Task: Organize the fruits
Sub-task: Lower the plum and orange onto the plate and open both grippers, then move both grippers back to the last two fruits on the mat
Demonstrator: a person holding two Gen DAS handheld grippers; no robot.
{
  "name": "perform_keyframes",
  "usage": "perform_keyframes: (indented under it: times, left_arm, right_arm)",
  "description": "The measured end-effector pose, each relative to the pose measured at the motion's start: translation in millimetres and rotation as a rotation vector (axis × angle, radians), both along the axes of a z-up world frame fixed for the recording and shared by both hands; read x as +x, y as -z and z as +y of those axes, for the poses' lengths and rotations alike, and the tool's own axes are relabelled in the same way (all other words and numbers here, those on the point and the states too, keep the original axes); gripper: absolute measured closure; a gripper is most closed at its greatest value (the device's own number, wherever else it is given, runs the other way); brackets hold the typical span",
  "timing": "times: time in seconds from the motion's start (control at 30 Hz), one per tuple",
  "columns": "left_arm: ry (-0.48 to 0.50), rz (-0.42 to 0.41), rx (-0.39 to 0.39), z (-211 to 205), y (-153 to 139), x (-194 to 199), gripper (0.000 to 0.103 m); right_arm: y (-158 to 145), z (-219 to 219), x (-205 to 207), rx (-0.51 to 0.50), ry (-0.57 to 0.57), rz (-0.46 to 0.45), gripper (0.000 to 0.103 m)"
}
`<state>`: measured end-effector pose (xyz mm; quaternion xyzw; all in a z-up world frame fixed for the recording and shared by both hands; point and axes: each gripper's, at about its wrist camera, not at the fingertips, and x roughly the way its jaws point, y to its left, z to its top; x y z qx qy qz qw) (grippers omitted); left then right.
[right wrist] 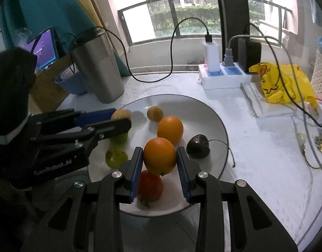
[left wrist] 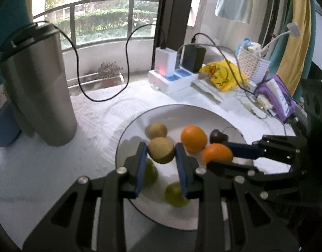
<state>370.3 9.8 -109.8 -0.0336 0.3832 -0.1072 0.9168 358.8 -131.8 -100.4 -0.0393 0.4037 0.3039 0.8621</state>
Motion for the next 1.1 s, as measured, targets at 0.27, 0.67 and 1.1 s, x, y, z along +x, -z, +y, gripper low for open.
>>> perform_keyframes:
  times: [0.27, 0.67, 1.1]
  left_arm:
    - [-0.014, 0.021, -0.019, 6.0, 9.2, 8.9, 0.074]
    - [-0.031, -0.004, -0.017, 5.1, -6.6, -4.0, 0.072]
    - [-0.061, -0.058, -0.045, 6.9, -35.0, -60.4, 0.071]
  right_arm:
    - [9.8, 9.5, 12.5, -0.017, 0.015, 0.007, 0.068]
    - [-1.8, 5.5, 6.3, -0.018, 0.052, -0.021, 0.067]
    - [-31.8, 0.1, -37.5, 0.001, 0.045, -0.071, 0.067]
